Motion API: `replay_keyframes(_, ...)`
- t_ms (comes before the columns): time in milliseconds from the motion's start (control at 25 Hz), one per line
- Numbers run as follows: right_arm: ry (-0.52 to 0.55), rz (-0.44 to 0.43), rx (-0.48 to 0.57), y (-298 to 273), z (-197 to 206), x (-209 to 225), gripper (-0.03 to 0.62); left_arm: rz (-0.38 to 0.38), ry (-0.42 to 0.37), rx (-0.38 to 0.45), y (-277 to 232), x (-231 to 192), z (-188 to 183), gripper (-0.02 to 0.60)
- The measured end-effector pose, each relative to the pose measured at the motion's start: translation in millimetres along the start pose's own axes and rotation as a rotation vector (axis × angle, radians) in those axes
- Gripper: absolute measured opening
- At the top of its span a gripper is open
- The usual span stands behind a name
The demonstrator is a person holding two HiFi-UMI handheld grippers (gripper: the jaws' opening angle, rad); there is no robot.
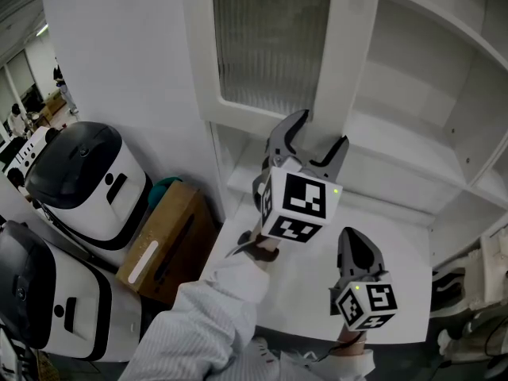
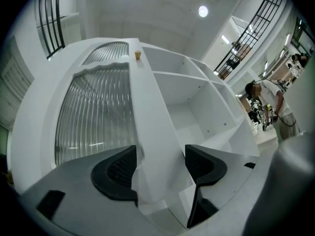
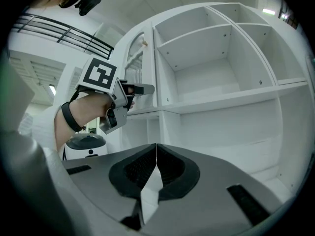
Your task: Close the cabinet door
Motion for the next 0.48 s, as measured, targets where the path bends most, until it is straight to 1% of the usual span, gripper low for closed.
replay_keyframes(480, 0.004, 0.007, -0.006, -14, -3, 4, 0.012, 0.001, -0.005, -0.001, -16, -7, 4, 0.293)
Point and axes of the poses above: the fingertips, and each gripper's own axes: y backward along the fingers, x to its right, z out of its underside, the point moved 7 cm from there along y, backward along the fingers, and after that the axes turned 3 degrees about -z, right-handed, at the moved point
